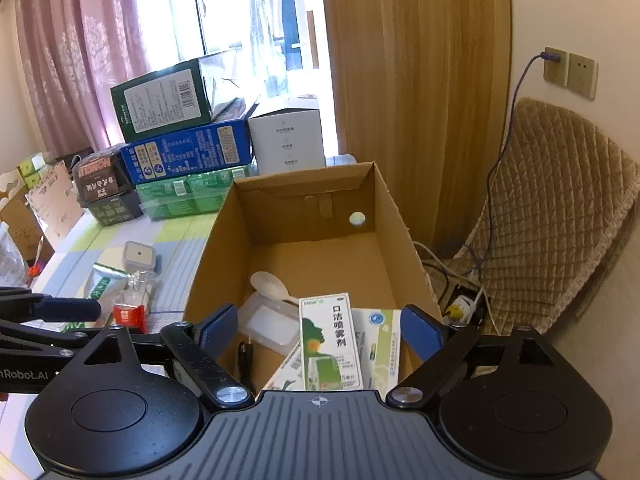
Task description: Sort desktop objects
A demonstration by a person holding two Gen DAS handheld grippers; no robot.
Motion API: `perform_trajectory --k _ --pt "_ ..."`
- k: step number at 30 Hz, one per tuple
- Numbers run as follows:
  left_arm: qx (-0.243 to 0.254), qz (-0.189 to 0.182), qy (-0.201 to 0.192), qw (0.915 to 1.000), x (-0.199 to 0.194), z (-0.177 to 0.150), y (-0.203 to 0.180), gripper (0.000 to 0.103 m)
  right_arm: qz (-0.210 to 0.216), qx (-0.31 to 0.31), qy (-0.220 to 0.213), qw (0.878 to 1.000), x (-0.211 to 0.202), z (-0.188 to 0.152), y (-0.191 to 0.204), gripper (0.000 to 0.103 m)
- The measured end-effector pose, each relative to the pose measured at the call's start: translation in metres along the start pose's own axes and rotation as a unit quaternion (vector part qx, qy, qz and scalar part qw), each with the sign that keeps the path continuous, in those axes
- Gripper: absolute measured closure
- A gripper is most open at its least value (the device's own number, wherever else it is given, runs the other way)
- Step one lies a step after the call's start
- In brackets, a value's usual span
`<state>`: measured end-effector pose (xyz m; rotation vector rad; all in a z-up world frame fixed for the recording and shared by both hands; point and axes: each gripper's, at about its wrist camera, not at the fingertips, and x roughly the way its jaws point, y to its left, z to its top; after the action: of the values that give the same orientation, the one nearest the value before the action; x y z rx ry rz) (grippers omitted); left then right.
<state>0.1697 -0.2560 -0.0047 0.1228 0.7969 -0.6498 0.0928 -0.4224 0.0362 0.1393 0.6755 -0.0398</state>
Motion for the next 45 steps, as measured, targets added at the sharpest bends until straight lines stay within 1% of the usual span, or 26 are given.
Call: perform_trajectory --k 2,3,4,10,13,17,26,36,45 --pt "0.001 0.004 -0.002 1.0000 -0.007 -0.002 0.000 0.028 0.002 0.001 -0.001 1.000 -0.006 -0.003 0.003 0.014" --pt "0.001 0.006 -0.003 1.0000 -0.009 -0.003 0.000 0.021 0.003 0.001 -0.001 1.000 -0.009 -0.005 0.004 0.013" --pt "0.001 0.008 -0.004 1.0000 -0.013 -0.005 -0.001 0.018 0.004 0.001 0.000 1.000 -0.011 -0.006 0.006 0.012" --pt "0.001 0.017 -0.004 0.9998 -0.030 -0.017 0.000 0.006 0.006 -0.003 0.004 1.000 -0.026 -0.020 0.017 0.002" --pt "-0.001 0.032 -0.003 0.9995 -0.040 -0.026 0.003 0.002 0.006 -0.001 0.005 1.000 -0.032 -0.026 0.020 0.002" --pt "-0.013 0.054 0.003 0.9984 -0.056 -0.042 0.012 0.002 0.009 0.002 0.007 1.000 -0.042 -0.036 0.024 0.002" --pt "-0.056 0.083 0.030 0.9945 -0.082 -0.087 0.047 0.002 0.028 -0.002 0.021 0.999 -0.057 -0.058 0.045 0.002" --pt "-0.088 0.122 0.019 0.9885 -0.116 -0.113 0.089 0.002 0.065 -0.022 0.031 0.997 -0.061 -0.070 0.084 0.002" --pt "-0.108 0.140 0.013 0.9841 -0.132 -0.129 0.119 0.002 0.090 -0.049 0.042 0.994 -0.054 -0.076 0.121 0.002"
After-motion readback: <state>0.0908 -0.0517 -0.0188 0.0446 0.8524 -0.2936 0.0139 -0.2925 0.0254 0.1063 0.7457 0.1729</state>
